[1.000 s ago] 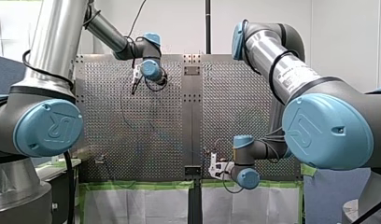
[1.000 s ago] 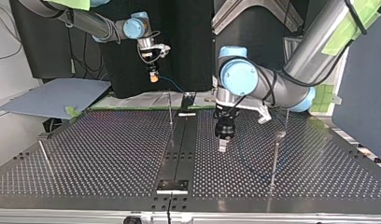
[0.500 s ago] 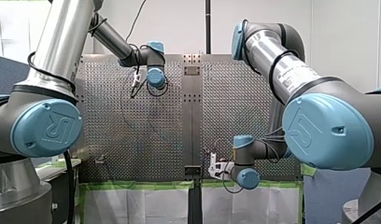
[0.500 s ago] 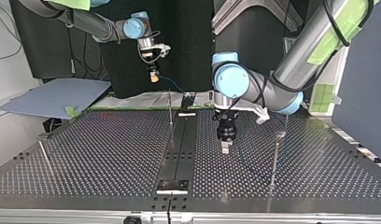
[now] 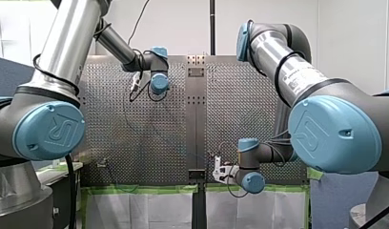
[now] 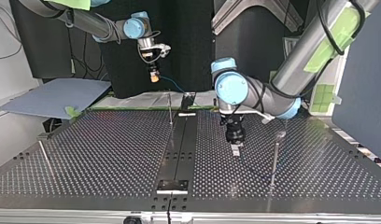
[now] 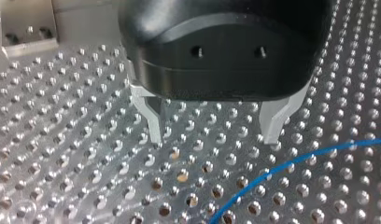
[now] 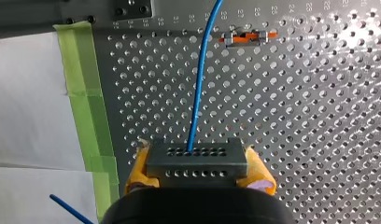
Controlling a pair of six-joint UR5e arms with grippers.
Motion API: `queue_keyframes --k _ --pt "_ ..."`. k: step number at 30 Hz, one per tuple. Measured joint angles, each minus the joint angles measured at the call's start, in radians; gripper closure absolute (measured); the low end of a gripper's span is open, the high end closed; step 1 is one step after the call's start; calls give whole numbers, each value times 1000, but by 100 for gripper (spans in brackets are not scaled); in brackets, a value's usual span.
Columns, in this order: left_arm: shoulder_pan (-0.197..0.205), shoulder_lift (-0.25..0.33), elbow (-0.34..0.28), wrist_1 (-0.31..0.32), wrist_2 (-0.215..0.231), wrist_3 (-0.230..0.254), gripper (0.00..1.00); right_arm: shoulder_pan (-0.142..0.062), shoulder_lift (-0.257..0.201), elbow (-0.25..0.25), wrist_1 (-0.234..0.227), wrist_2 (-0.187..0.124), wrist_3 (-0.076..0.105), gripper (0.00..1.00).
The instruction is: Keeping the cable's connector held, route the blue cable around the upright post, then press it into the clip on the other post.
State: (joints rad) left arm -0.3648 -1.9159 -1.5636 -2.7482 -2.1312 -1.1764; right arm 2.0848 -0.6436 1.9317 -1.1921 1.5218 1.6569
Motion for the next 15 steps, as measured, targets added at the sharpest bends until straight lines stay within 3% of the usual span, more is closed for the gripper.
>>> queue_keyframes --k 9,15 --pt "-10 -66 77 -65 -23 41 1 0 0 0 0 0 0 100" --pt "-2 -78 95 -73 -38 53 1 0 0 0 0 0 0 100"
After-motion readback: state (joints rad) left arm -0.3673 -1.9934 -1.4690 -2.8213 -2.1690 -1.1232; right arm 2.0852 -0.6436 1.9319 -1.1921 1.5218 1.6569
